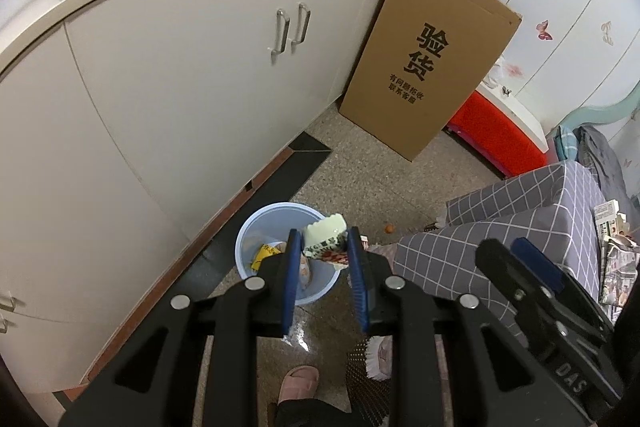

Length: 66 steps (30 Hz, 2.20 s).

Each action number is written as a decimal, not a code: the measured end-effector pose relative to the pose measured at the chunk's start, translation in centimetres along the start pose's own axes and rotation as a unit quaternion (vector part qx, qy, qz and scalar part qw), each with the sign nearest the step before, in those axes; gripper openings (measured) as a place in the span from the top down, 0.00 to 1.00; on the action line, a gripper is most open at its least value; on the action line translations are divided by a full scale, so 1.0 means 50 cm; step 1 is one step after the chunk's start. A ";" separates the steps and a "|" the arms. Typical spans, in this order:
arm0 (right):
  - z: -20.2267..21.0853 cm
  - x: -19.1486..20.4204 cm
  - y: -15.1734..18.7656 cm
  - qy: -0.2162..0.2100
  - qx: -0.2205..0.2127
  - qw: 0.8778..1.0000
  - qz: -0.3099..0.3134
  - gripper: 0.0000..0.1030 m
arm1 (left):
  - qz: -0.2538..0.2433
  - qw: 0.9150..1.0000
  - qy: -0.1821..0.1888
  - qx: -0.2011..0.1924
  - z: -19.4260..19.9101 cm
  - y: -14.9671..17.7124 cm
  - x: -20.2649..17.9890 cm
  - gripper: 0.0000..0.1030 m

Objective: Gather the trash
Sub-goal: 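Open both tools to drop the wrappers into the wastebasket, then move both tools back to the table toward the newspaper bag and carton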

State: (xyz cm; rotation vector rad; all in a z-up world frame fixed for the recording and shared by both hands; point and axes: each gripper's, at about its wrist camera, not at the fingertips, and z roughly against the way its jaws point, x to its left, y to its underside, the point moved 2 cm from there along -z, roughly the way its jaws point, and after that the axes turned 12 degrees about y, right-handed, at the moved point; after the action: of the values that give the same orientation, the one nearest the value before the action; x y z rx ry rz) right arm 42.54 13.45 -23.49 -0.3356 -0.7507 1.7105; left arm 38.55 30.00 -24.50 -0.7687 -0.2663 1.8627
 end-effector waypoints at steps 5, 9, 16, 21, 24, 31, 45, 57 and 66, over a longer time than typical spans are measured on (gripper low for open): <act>0.015 -0.025 -0.005 0.010 -0.019 1.000 -0.016 0.28 | -0.014 1.000 -0.005 -0.005 -0.009 -0.019 -0.025 0.78; 0.026 -0.046 -0.011 0.018 -0.035 0.999 -0.036 0.27 | -0.033 0.999 -0.020 -0.026 -0.010 -0.044 -0.045 0.75; 0.030 -0.062 -0.013 0.022 -0.036 0.998 -0.048 0.26 | -0.057 0.996 -0.051 -0.040 -0.017 -0.046 -0.067 0.22; 0.042 -0.069 -0.010 0.023 -0.034 0.998 -0.051 0.26 | -0.048 0.997 -0.044 -0.033 -0.004 -0.026 -0.070 0.22; 0.056 -0.071 -0.008 0.021 -0.034 0.998 -0.054 0.25 | -0.044 0.998 -0.039 -0.031 0.009 -0.015 -0.078 0.22; 0.121 -0.095 0.002 0.021 -0.049 0.997 -0.063 0.24 | -0.049 0.998 -0.019 -0.032 0.048 0.015 -0.121 0.22; 0.286 -0.266 0.054 0.045 -0.096 0.986 -0.131 0.22 | -0.131 0.990 0.035 -0.038 0.116 0.107 -0.357 0.19; 0.435 -0.585 0.174 0.140 -0.135 0.950 -0.243 0.20 | -0.245 0.966 0.083 0.019 0.053 0.241 -0.664 0.17; 0.460 -0.750 0.254 0.162 -0.115 0.932 -0.305 0.19 | -0.316 0.942 0.101 0.050 -0.019 0.328 -0.846 0.17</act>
State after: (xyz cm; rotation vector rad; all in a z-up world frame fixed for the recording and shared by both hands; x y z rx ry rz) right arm 29.91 -30.44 -20.41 -0.4739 -0.7141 0.9536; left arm 36.97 -14.81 -17.38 -0.6950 -0.2485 1.1736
